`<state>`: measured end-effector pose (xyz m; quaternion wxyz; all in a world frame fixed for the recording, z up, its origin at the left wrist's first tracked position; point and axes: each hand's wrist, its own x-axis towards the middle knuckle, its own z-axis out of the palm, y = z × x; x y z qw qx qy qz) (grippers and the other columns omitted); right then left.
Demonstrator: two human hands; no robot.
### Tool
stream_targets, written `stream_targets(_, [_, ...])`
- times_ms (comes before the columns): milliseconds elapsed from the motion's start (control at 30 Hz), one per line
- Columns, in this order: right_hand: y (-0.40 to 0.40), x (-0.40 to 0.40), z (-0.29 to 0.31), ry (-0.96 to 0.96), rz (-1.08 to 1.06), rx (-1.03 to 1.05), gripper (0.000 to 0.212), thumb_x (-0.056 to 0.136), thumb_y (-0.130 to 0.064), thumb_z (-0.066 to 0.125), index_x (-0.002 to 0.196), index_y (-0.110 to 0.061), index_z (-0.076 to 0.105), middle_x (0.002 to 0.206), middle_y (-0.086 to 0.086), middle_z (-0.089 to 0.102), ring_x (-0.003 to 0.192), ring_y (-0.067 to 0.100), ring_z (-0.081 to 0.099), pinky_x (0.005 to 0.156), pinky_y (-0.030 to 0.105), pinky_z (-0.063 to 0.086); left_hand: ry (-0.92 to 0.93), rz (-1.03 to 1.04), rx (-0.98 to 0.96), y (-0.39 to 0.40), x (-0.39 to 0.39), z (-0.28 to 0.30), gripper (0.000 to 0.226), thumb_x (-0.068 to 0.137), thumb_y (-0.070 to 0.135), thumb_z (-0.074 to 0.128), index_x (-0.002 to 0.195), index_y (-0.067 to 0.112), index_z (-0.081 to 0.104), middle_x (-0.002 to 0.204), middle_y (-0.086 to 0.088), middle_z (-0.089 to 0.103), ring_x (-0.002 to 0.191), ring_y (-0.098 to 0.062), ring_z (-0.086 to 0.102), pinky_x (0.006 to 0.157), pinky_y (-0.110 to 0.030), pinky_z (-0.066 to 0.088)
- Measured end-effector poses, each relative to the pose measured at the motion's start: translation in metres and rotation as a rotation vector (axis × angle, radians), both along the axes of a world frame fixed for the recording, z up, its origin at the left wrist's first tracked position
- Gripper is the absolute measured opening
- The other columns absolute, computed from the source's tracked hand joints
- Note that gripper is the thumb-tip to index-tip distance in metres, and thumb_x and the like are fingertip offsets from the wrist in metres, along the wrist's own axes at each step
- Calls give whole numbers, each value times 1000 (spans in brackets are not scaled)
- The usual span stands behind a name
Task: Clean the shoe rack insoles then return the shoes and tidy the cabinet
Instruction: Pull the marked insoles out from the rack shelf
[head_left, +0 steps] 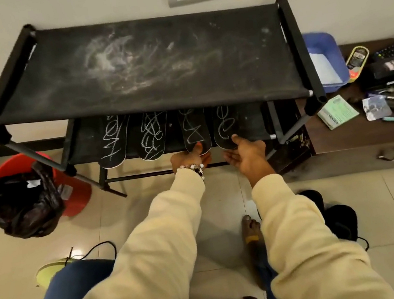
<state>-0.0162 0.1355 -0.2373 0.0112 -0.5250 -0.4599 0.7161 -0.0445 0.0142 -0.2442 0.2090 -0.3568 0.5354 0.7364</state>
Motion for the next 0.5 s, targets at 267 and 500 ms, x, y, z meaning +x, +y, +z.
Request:
stream_targets(267, [-11,31,21,98,16,48,19,89,-12,64,104,-1,61,81,14,70,58,18,68,51,26,56,38,-6,16,-15,29,29,13,86,-3,66,91,-7,55,88,-23,66,69,-32,68,70,-41,57])
stream_targets(500, [-35,112,55,151,-17,16,8,90,-8,62,86,-1,60,73,13,65,58,20,62,49,24,54,33,23,98,-43,102,55,15,89,-3,62,100,-8,55,95,-27,66,73,-32,69,62,-38,58])
